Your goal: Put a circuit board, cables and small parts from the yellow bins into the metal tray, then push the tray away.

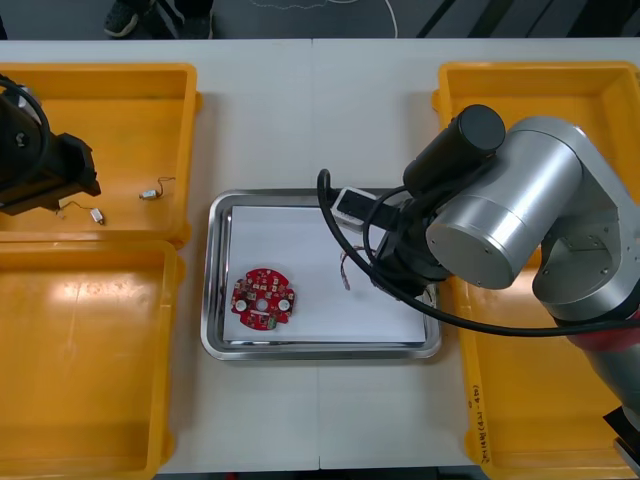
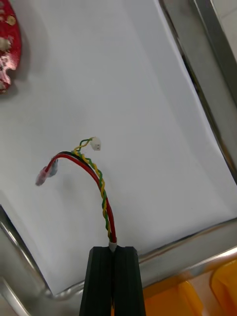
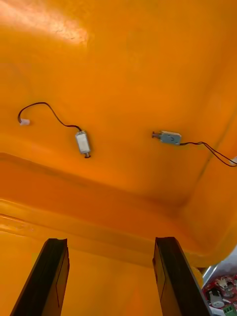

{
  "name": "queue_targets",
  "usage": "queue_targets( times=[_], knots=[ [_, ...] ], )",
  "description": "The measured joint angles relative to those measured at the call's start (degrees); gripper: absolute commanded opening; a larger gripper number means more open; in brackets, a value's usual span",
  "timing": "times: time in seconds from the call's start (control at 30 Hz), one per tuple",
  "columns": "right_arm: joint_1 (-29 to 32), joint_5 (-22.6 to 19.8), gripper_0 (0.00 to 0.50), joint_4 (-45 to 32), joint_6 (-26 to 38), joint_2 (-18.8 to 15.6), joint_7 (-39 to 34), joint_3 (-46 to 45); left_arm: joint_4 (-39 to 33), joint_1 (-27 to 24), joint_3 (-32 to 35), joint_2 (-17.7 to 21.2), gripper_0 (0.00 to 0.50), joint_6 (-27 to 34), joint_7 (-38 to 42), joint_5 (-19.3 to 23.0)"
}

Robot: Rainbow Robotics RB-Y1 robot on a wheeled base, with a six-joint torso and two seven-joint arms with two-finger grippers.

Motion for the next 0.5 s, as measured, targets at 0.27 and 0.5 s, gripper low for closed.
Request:
queue_targets(
  times=[0.27, 0.5],
  knots=[
    [-2.8, -0.9, 0.000, 0.6, -1.2, -0.5, 0.0, 5.1, 7.3, -2.3, 0.0, 1.8, 0.500, -2.2, 0.0, -0.1],
    [-3.6, -1.1, 0.000, 2.1, -3.8, -1.4, 2.8, 8.2, 12.4, -3.3, 0.0, 2.0, 0.500, -5.8, 0.0, -0.7]
  ],
)
